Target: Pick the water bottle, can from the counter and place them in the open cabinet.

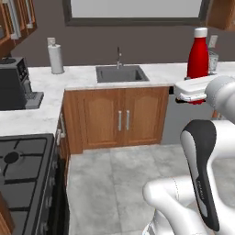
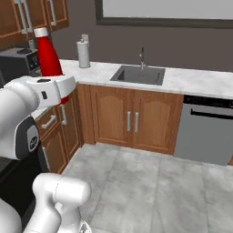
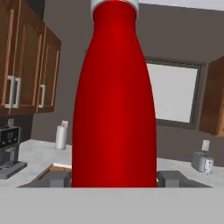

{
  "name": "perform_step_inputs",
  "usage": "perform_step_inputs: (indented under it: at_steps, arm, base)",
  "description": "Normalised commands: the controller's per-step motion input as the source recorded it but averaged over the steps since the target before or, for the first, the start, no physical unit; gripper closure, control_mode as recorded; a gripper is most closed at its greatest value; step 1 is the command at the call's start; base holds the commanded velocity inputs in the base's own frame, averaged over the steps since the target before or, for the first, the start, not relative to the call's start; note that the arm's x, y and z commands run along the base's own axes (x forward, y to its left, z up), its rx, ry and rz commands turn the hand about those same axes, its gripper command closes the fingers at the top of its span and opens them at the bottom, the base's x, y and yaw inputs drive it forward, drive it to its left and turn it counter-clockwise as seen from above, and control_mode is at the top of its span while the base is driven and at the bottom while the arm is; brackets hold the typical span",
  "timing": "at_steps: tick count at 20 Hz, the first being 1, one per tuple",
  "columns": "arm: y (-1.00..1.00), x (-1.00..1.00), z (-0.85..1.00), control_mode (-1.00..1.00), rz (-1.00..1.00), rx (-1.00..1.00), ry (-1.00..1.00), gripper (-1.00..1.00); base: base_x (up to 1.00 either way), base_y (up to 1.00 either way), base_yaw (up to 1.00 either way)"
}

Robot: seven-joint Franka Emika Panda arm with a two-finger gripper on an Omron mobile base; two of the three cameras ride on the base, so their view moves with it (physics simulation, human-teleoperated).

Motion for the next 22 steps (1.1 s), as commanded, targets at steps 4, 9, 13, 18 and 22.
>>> perform_step_inputs:
  at_steps: [4, 9, 13, 18, 22]
  arm:
    - [0.00, 0.00, 0.00, 1.00, 0.00, 0.00, 0.00, 1.00]
    - [0.00, 0.00, 0.00, 1.00, 0.00, 0.00, 0.00, 1.00]
    - [0.00, 0.00, 0.00, 1.00, 0.00, 0.00, 0.00, 1.00]
    - [0.00, 0.00, 0.00, 1.00, 0.00, 0.00, 0.00, 1.00]
    - [0.00, 0.00, 0.00, 1.00, 0.00, 0.00, 0.00, 1.00]
  base:
    - [0.00, 0.31, 0.41]
    - [0.00, 0.30, 0.40]
    - [0.00, 0.22, 0.40]
    - [0.00, 0.15, 0.40]
    - [0.00, 0.20, 0.40]
